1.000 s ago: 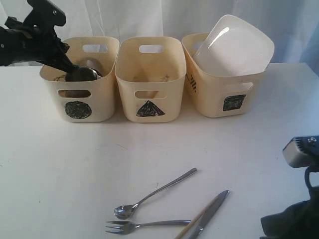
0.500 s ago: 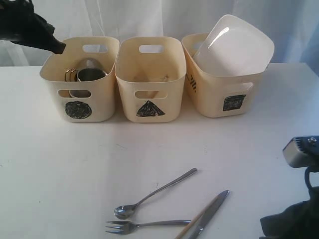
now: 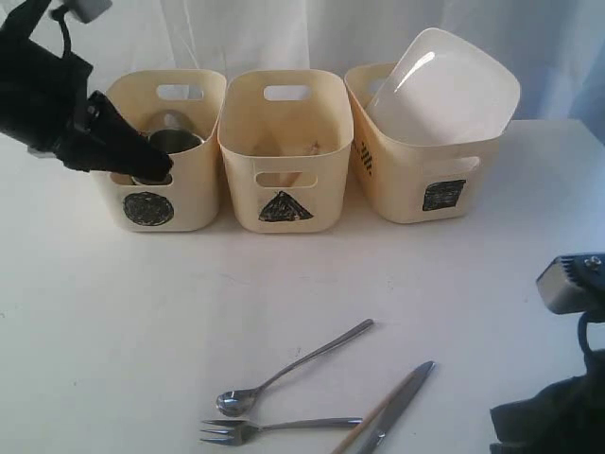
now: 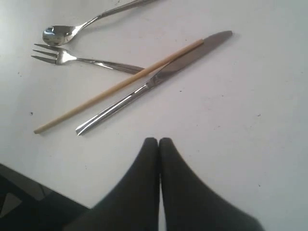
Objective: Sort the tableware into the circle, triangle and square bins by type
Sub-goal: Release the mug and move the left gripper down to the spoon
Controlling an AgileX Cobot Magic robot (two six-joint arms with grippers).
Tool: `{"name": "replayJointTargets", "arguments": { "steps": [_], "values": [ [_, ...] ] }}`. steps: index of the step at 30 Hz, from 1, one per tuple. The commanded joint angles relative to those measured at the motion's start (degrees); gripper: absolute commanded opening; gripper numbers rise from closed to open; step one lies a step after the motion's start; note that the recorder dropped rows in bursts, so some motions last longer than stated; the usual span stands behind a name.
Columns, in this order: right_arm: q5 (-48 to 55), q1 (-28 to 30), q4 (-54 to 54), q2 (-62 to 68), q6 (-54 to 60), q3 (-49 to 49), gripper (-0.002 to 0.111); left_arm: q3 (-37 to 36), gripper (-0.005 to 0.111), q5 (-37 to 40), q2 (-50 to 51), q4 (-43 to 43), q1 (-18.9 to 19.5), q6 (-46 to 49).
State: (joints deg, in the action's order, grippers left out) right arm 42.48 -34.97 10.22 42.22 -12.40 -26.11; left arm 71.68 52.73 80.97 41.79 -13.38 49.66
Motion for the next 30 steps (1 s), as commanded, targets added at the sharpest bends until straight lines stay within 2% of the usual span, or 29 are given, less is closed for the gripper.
{"name": "replayJointTargets", "arguments": {
  "steps": [1, 3, 5, 8, 10, 16, 19, 23, 30],
  "values": [
    [-1.0, 0.1, -0.4, -0.4, -0.2, 0.4, 0.000, -0.3, 0.005, 3.7, 4.1, 3.5, -0.5, 1.6],
    [-1.0, 0.1, -0.4, -0.4, -0.2, 0.4, 0.000, -0.3, 0.020, 4.3, 8.0, 3.5, -3.9, 1.7],
    [-1.0, 0.1, -0.4, -0.4, -0.3, 0.4, 0.000, -0.3, 0.034, 1.7, 11.6, 2.8, -8.3, 1.8],
    [-0.6, 0.1, -0.2, -0.4, -0.2, 0.4, 0.000, -0.3, 0.041, -4.0, 15.1, -1.8, -12.6, 1.8],
    [0.1, 0.1, -0.2, -0.4, -0.2, 0.4, 0.000, -0.3, 0.045, -4.5, 17.6, -2.3, -14.8, 1.8],
    [0.1, 0.1, -0.2, -0.4, -0.2, 0.4, 0.000, -0.3, 0.047, -5.6, 23.0, -3.2, -18.8, 1.6],
    [0.1, 0.1, -0.2, -0.4, -0.2, 0.4, 0.000, -0.3, 0.047, -9.4, 25.4, -4.4, -20.7, 1.2],
    [0.1, 0.1, -0.2, -0.4, -0.2, 0.4, 0.000, -0.3, 0.047, -14.2, 27.0, -9.1, -22.3, -2.3],
    [0.1, 0.1, -0.2, -0.4, -0.2, 0.4, 0.000, -0.3, 0.047, -14.2, 27.7, -10.5, -23.7, -3.6]
  ]
}}
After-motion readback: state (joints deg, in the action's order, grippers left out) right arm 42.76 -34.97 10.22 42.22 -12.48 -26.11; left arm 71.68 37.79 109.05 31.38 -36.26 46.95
